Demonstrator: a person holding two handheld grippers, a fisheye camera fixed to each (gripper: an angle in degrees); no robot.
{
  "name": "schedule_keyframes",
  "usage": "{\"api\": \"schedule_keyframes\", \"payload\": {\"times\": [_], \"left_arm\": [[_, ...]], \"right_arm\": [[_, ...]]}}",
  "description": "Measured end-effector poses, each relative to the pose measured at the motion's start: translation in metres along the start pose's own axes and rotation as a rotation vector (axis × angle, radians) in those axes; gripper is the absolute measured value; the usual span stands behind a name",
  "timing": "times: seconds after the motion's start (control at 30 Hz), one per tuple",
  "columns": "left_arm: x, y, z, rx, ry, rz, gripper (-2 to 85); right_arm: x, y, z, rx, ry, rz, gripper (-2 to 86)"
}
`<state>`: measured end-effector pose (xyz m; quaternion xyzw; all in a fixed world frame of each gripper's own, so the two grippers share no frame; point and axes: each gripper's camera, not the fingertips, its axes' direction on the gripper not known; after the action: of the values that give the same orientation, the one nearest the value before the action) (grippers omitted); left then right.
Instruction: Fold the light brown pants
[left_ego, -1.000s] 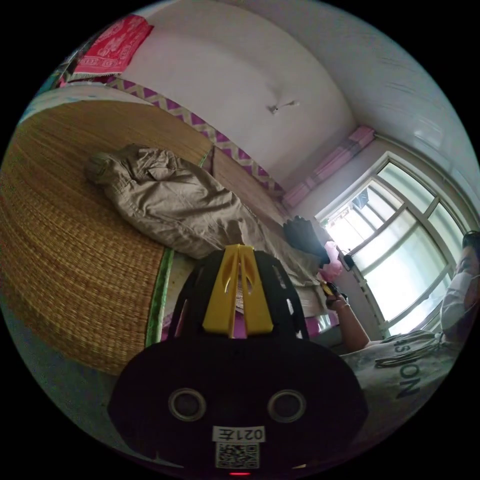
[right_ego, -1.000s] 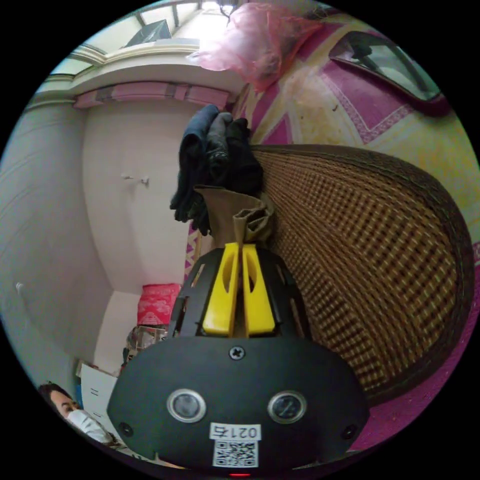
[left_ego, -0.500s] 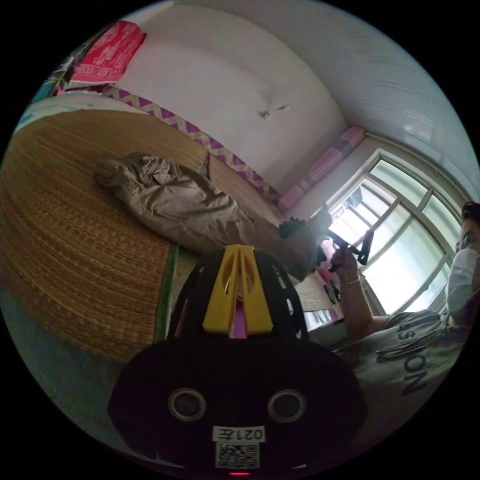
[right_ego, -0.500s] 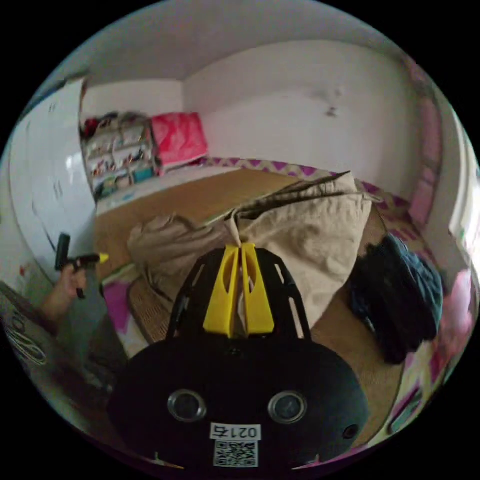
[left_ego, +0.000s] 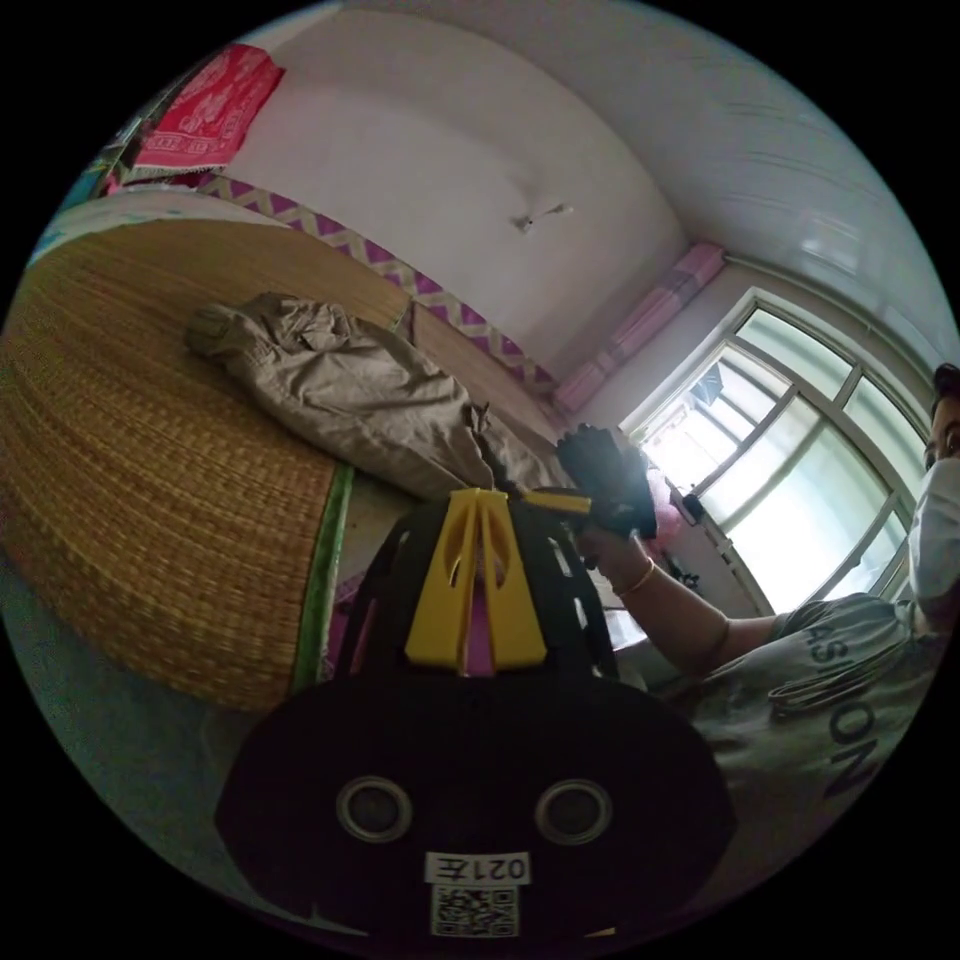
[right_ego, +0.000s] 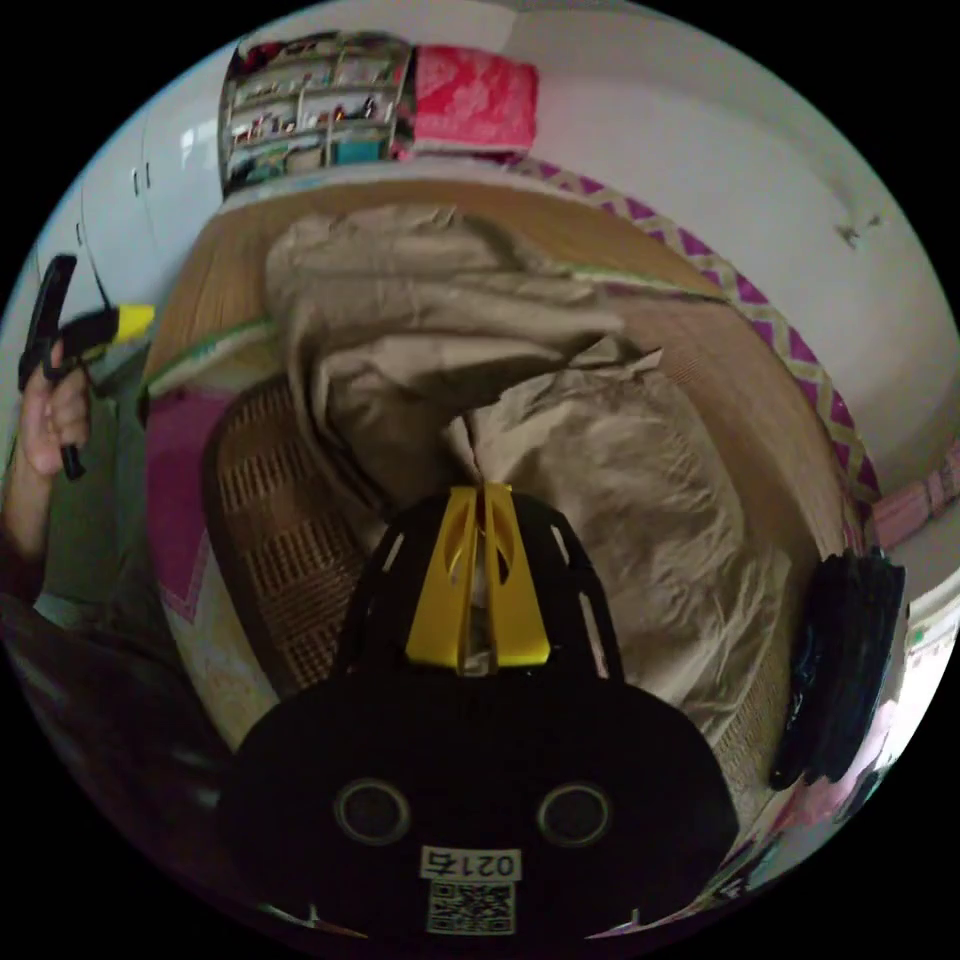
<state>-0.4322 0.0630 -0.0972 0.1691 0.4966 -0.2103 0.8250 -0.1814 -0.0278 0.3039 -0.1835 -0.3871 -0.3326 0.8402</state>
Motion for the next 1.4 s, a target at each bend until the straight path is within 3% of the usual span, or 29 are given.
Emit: {"api": "schedule_keyframes", "payload": {"times": [0.03,0.17,0.27,0.4,0.47,0.6,0.83,1.03,1.17,1.3,1.4], "left_arm": [[-0.005,-0.004,0.002,-0.002,0.034,-0.018,-0.9],[-0.022,-0.012,0.002,-0.006,0.119,-0.071,-0.9],[-0.029,-0.016,-0.002,0.014,0.079,-0.076,-0.9],[-0.042,-0.021,-0.009,0.074,0.013,-0.133,-0.8],[-0.052,-0.023,-0.019,0.127,-0.055,-0.186,-0.4],[-0.074,-0.032,-0.033,0.168,-0.173,-0.282,3.3],[-0.133,-0.065,-0.023,0.173,-0.278,-0.504,13.1],[-0.167,-0.106,-0.003,0.205,-0.277,-0.589,12.8],[-0.196,-0.118,0.017,0.185,-0.207,-0.746,6.2],[-0.171,-0.124,0.02,0.19,-0.21,-0.69,2.3],[-0.097,-0.146,0.02,0.192,-0.337,-0.511,1.0]], "right_arm": [[-0.006,0.008,-0.004,0.05,0.014,0.003,1.7],[0.009,0.026,-0.046,0.162,-0.241,0.051,8.1],[0.022,0.034,-0.049,0.23,-0.103,0.12,5.6],[0.025,0.021,-0.011,0.194,-0.124,0.164,0.9],[0.01,0.007,0.009,0.048,-0.134,0.084,-0.3],[-0.005,0.015,-0.007,0.023,-0.091,-0.034,-0.8],[0.049,0.091,-0.084,0.257,-0.235,0.187,-0.7],[0.092,0.168,-0.129,0.334,-0.32,0.359,-0.6],[0.123,0.215,-0.145,0.356,-0.402,0.507,-0.5],[0.148,0.251,-0.156,0.354,-0.448,0.618,-0.5],[0.169,0.278,-0.169,0.359,-0.461,0.696,-0.6]]}}
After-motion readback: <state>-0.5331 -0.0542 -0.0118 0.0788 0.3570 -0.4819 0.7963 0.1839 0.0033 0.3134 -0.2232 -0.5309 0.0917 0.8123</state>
